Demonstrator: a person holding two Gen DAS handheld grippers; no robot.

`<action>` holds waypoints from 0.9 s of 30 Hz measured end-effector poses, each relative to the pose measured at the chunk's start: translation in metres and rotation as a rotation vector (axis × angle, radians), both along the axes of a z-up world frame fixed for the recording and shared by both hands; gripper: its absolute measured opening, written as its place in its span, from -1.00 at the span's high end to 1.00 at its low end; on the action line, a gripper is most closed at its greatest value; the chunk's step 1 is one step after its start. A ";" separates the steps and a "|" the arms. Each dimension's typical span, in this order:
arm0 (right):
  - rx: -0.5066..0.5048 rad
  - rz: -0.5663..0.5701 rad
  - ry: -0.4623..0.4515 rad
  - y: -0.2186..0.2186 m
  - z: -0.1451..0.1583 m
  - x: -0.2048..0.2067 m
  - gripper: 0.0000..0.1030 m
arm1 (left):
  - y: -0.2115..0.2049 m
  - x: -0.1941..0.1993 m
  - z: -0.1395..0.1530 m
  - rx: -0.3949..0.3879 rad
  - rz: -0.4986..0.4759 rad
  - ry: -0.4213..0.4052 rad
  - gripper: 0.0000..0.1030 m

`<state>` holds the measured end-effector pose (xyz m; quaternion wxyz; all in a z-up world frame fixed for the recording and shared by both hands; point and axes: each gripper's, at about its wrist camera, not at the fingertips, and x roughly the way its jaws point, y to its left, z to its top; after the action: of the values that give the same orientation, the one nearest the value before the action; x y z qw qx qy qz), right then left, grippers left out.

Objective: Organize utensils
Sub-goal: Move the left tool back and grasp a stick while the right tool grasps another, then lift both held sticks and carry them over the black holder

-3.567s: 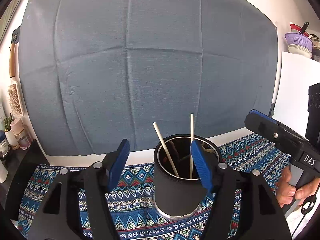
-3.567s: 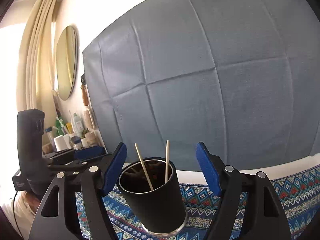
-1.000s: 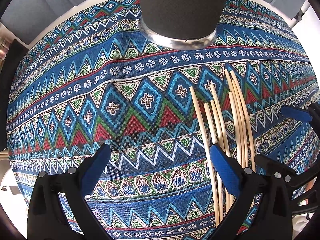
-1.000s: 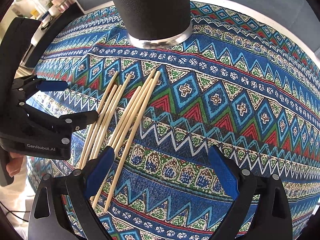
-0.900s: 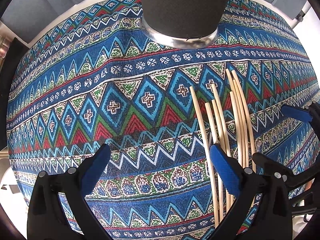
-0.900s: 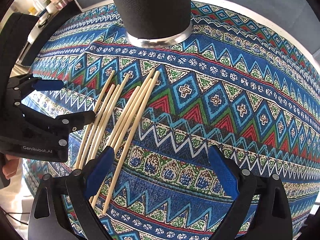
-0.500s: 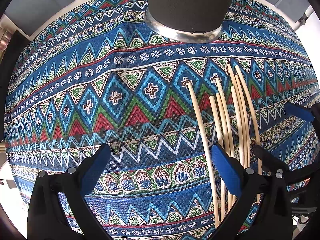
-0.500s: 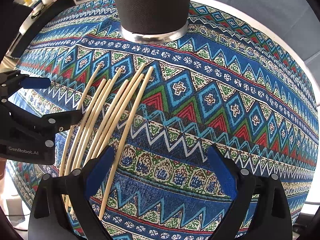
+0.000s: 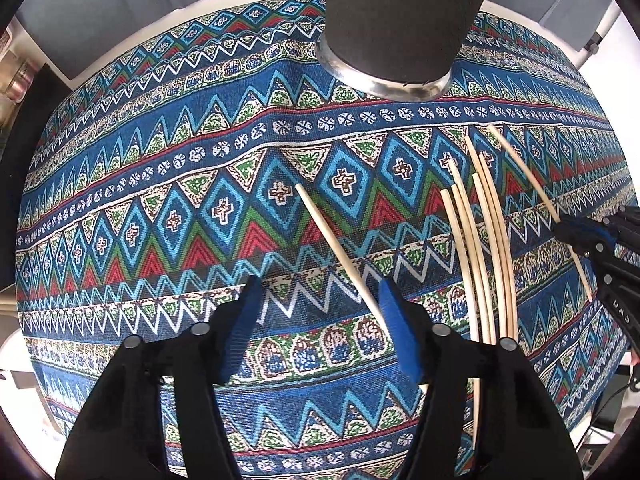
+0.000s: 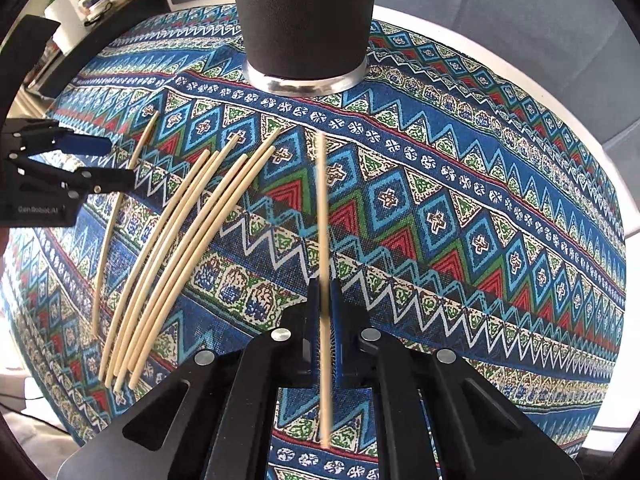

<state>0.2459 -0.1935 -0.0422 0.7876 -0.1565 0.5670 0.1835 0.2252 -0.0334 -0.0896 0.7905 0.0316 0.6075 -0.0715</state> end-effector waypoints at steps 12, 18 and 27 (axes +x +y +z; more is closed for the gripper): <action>0.063 -0.020 0.011 -0.034 0.001 -0.009 0.91 | 0.050 -0.027 0.002 0.014 -0.032 0.026 0.91; 0.116 -0.038 -0.004 -0.057 0.010 -0.014 0.91 | 0.060 -0.028 0.011 0.026 -0.020 0.005 0.91; 0.212 -0.083 -0.063 -0.093 0.042 -0.013 0.91 | 0.094 -0.012 0.048 0.019 0.047 -0.029 0.91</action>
<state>0.2330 -0.2869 -0.0003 0.8242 -0.0546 0.5252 0.2048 0.2130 0.0604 -0.0413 0.8003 0.0260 0.5972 -0.0467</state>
